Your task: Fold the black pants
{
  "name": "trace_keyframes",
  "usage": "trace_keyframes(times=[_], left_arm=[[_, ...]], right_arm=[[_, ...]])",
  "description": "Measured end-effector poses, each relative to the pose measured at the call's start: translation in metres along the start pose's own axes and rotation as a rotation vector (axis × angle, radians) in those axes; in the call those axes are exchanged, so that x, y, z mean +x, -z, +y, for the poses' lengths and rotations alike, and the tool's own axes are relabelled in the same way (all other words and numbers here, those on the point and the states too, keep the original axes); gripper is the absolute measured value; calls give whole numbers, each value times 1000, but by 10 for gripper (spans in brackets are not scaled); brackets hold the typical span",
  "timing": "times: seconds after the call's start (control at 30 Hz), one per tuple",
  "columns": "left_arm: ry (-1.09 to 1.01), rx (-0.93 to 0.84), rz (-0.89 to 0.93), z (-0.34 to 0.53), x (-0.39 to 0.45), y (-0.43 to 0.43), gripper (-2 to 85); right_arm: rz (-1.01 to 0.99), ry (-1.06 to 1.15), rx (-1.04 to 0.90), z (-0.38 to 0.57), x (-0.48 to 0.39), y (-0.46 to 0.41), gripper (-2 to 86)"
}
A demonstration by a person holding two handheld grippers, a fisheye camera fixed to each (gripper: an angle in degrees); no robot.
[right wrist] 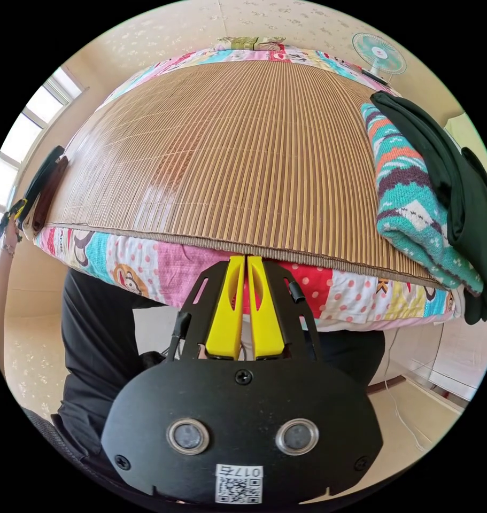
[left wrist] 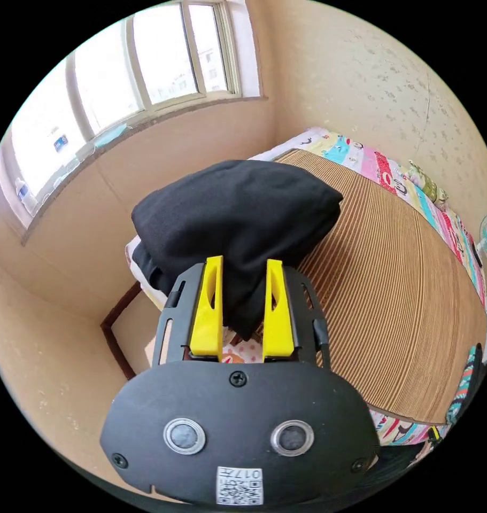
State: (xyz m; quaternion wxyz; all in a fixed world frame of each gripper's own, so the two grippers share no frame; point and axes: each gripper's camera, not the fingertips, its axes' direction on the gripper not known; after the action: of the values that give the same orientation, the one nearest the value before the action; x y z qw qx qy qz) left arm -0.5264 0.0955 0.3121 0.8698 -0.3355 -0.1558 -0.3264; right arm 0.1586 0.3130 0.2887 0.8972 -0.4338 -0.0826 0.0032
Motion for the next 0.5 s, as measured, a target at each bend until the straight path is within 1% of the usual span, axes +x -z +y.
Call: trace_keyframes(times=[0.03,0.07,0.1,0.13,0.17,0.2,0.23,0.27,0.3,0.33,0.37,0.4,0.43,0.47,0.5], left_arm=[[82,-7,122,-3,-5,11,70],[135,-7,194,-4,-11,17,46],[198,9,343,-3,-20,30,17],[199,56,498,0,-24,48,6],[180,78,564,2,-23,58,4],[97,83,652,8,-12,76,-1],[-28,77,705,19,6,94,-3],[-103,70,729,28,16,102,-4],[-259,41,788,50,37,112,-4],[-402,-10,861,78,55,114,-4],[-459,-52,893,93,62,111,-4],[-539,-132,977,123,71,102,-4],[-543,-190,1027,152,72,93,-4],[-519,-202,1028,165,68,90,-3],[-457,-182,990,188,55,89,1]], right_arm=[[-2,-8,8,2,3,0,6],[-2,-11,15,3,6,-1,6],[-1,-11,17,4,7,-1,6],[1,-7,21,5,9,-2,6],[1,-4,22,6,12,-2,6],[0,-4,22,7,14,-2,6],[-4,-6,19,8,18,-2,6],[-7,-6,13,8,22,-2,6],[-9,-5,9,8,23,-2,6],[-12,-1,0,8,27,-2,6],[-18,0,-6,8,31,-2,6],[-22,-1,-8,9,34,-2,6],[-29,-2,-9,11,39,-2,6],[-35,-4,-7,13,43,-3,6],[-38,-4,-6,14,45,-3,6]])
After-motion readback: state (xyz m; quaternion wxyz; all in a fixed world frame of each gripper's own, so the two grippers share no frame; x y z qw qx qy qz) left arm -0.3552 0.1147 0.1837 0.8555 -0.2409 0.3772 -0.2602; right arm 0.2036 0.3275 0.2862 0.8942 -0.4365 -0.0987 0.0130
